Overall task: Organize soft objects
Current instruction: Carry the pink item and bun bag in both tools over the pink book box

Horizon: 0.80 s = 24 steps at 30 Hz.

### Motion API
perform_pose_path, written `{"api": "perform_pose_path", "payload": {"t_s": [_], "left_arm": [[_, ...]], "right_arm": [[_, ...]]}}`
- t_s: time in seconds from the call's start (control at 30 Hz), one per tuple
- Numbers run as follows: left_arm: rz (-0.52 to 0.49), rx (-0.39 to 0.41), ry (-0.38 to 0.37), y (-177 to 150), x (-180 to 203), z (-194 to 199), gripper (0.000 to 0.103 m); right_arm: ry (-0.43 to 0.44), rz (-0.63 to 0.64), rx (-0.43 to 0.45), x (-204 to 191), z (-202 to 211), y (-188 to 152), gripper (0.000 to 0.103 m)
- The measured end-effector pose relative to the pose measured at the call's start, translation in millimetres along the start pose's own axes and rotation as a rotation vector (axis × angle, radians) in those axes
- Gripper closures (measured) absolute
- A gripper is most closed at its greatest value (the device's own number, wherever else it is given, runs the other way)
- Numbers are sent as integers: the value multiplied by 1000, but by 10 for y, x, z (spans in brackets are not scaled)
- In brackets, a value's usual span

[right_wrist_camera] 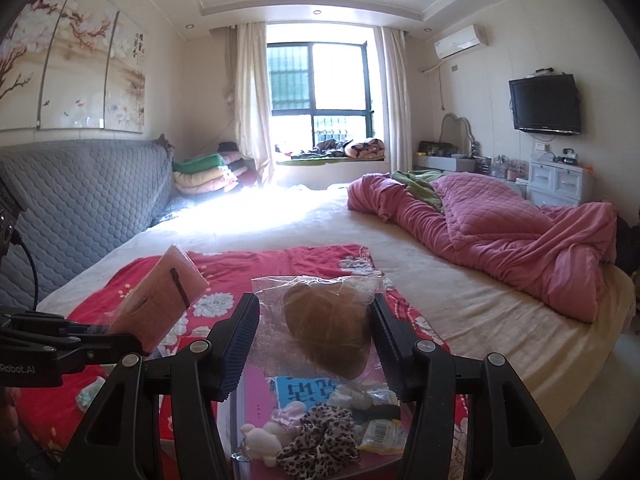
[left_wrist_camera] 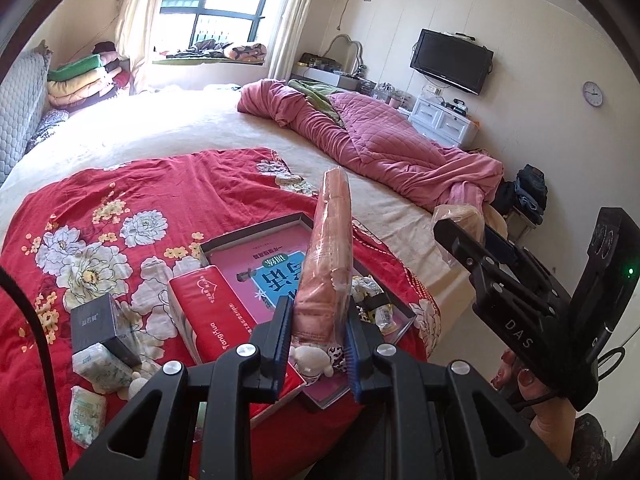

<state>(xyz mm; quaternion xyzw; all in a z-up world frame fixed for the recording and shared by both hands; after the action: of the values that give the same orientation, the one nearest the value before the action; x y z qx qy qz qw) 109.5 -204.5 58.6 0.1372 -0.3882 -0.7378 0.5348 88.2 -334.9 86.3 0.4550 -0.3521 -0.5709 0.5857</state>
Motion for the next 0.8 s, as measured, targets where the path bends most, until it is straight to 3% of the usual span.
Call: {"api": "perform_pose_path", "payload": {"t_s": [0.8], "left_arm": [[-38, -171, -98, -317, 446, -843, 79]], "right_arm": [[-133, -124, -84, 786, -135, -402, 45]]}}
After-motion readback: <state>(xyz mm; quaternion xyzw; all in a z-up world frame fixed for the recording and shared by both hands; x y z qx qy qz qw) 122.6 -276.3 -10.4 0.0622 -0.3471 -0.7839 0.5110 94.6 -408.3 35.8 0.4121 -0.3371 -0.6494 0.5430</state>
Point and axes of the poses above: each gripper's, at about its wrist camera, not at the fingertips, and z roughly against the way its jaws point, x to its right, y to its top, the point moved 7 cm from there along -z, roughly the way its jaws point, and after that the axes turned 5 degrees about y, right-handed, at the moved point
